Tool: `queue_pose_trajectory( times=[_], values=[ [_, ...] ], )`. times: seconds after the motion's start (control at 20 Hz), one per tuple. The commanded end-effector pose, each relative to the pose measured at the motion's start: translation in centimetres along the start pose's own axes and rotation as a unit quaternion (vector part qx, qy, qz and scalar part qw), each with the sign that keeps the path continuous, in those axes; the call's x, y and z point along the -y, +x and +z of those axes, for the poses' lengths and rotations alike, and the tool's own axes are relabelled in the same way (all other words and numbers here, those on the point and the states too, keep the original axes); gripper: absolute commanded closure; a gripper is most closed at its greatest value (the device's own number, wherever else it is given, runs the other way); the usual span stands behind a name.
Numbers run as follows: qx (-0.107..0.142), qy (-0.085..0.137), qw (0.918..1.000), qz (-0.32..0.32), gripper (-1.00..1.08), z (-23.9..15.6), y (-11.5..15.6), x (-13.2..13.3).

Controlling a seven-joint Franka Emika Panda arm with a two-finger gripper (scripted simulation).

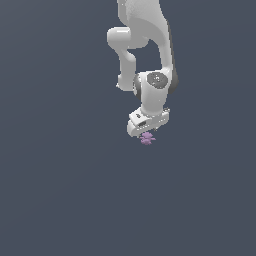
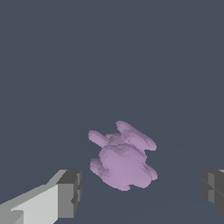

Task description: Pick up the object and move it to a goal position.

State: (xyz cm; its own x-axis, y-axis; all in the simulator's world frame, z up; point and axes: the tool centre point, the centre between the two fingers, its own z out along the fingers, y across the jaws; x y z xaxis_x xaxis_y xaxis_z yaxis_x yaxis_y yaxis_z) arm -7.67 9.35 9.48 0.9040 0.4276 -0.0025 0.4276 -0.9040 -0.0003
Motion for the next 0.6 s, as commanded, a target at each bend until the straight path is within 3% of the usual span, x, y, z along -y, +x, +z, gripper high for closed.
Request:
queue_pose_trajectory(
  times=[0.0,0.55],
  values=[
    [-0.001,0.000,0.9999,-0.011,-0.92,0.2,-0.2,0.7],
    [-0.001,0.000,0.9999,-0.012,-0.92,2.3,-0.3,0.8]
  ],
)
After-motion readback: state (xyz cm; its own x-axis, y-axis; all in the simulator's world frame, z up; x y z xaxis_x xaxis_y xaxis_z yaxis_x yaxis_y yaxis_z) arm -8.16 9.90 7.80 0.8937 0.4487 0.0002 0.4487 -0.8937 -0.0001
